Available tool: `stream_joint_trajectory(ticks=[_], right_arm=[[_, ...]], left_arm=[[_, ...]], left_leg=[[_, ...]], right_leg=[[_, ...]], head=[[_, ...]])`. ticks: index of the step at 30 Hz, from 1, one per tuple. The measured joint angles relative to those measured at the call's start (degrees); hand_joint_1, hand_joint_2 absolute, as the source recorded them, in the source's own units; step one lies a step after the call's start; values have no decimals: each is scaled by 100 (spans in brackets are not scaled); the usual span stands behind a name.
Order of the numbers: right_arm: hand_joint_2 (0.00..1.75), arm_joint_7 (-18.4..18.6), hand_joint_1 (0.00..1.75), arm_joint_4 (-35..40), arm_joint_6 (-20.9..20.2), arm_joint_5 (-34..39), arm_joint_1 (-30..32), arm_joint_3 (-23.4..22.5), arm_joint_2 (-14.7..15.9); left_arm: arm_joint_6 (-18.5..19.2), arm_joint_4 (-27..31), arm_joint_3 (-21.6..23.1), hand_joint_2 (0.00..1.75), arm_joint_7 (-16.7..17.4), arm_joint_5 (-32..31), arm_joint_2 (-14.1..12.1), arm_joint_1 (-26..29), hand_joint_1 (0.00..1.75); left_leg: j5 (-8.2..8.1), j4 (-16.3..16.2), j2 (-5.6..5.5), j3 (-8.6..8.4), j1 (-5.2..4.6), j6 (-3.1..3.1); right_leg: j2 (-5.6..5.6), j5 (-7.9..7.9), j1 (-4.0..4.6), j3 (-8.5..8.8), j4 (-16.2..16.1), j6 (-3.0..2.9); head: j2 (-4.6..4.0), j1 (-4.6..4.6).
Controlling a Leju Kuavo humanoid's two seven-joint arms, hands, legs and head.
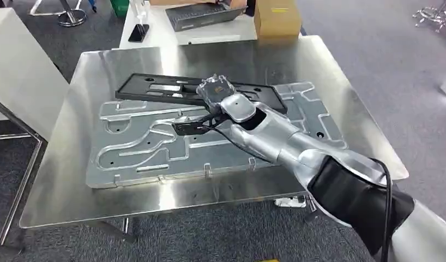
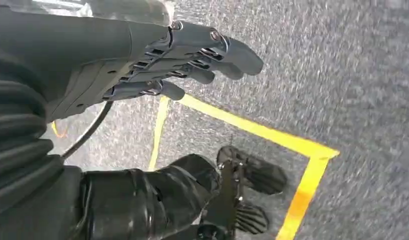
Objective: Take the parts from the cabinet and place them on the table.
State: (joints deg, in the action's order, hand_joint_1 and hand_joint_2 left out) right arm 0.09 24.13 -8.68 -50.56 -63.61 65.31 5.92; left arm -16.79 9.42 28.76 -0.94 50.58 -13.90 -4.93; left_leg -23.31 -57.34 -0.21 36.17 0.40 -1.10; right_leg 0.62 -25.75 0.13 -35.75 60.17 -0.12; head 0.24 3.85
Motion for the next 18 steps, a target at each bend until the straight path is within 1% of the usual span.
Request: stream_joint_trajectory(ticks=[1,2,3,4,5,6,7,8,9,10,11,12,13,14,15,16,17,18], right_arm=[[175,-9,175,0,0,-2,-3,-17,2],[175,-11,175,0,0,-4,1,-35,4],[175,-18,175,-4,0,-4,22,-44,13],[175,-20,175,-4,0,-7,50,-46,17],[175,-26,175,-4,-2,-6,83,-46,20],[175,-26,175,-7,0,-7,106,-48,26],[175,-26,175,-7,0,-4,109,-50,31],[0,-26,0,-9,0,-7,103,-61,35],[0,-26,0,-9,0,-7,97,-76,37],[0,-24,0,-7,2,-7,77,-96,37],[0,-26,0,-4,11,-7,73,-101,35],[0,-26,0,-2,11,-7,78,-103,35],[0,-26,0,-2,11,-7,78,-103,37],[0,-26,0,-4,9,-9,74,-111,48],[0,-24,0,-2,11,-7,75,-122,46],[0,-24,0,4,11,-9,69,-127,46],[0,-24,0,7,11,-9,65,-129,46],[0,-26,0,7,11,-11,68,-131,46]], left_arm=[[33,0,-2,175,-26,-4,-4,-8,0],[35,0,-2,175,-35,-20,-9,-14,0],[33,0,-2,175,-44,-24,-9,-14,0],[29,0,0,175,-44,-24,-9,-13,0],[26,0,0,175,-44,-24,-9,-12,0],[24,0,-2,175,-44,-24,-7,-11,0],[24,0,-2,175,-44,-24,-7,-10,0],[24,0,-2,175,-44,-24,-7,-10,0],[24,0,-2,175,-46,-24,-7,-10,0],[20,0,-2,175,-46,-24,-18,-8,0],[20,0,-2,175,-46,-24,-17,-10,0],[20,0,0,0,-48,-26,-15,-10,0],[20,0,0,0,-59,-26,-15,-7,0],[20,0,0,0,-77,-24,-17,0,0],[26,0,0,0,-96,-18,-15,10,0],[40,0,0,0,-101,-13,-15,7,0],[64,0,0,0,-105,-6,-15,-3,0],[90,0,0,0,-103,13,-15,-10,0]], left_leg=[[-3,9,-1,-15,-2,-29],[-14,7,2,-21,-4,-58],[-21,5,3,-27,-5,-68],[-27,3,3,-28,-4,-74],[-35,-5,3,-30,-1,-82],[-49,-15,-1,-35,5,-75],[-69,-35,-11,-42,12,-56],[-95,-68,-19,-51,22,-31],[-120,-96,-24,-52,25,-5],[-160,-149,-31,-16,-7,54],[-163,-170,-31,-3,-11,77],[-155,-162,-30,-4,-5,96],[-142,-129,-31,-12,11,119],[-149,-131,-34,-22,15,152],[-210,-166,-21,3,26,179],[-352,-365,-8,67,28,202],[-553,-733,-9,231,30,221],[-757,-1208,-8,456,33,237]], right_leg=[[-6,-157,1,-102,240,25],[-4,-371,-8,-312,676,40],[-5,-562,-19,-552,1155,58],[-6,-660,-29,-742,1497,74],[-10,-643,-45,-857,1661,88],[-12,-484,-69,-811,1514,100],[-17,-239,-85,-640,1131,105],[-23,13,-95,-397,636,106],[-28,165,-102,-228,300,103],[-23,78,-60,-88,26,98],[-6,114,-82,-89,13,43],[-4,115,-60,-91,6,30],[-4,110,-41,-92,15,-3],[-4,134,-54,-80,-25,-48],[-8,158,-81,-42,-63,-91],[-2,164,-81,-32,-82,-114],[-2,165,-79,-30,-83,-135],[-3,164,-70,-28,-82,-137]], head=[[0,6],[0,17],[0,4],[0,15],[0,11],[0,17],[0,11],[0,15],[0,17],[0,11],[0,-2],[0,4],[0,9],[0,9],[0,6],[0,-9],[0,-24],[0,-26]])
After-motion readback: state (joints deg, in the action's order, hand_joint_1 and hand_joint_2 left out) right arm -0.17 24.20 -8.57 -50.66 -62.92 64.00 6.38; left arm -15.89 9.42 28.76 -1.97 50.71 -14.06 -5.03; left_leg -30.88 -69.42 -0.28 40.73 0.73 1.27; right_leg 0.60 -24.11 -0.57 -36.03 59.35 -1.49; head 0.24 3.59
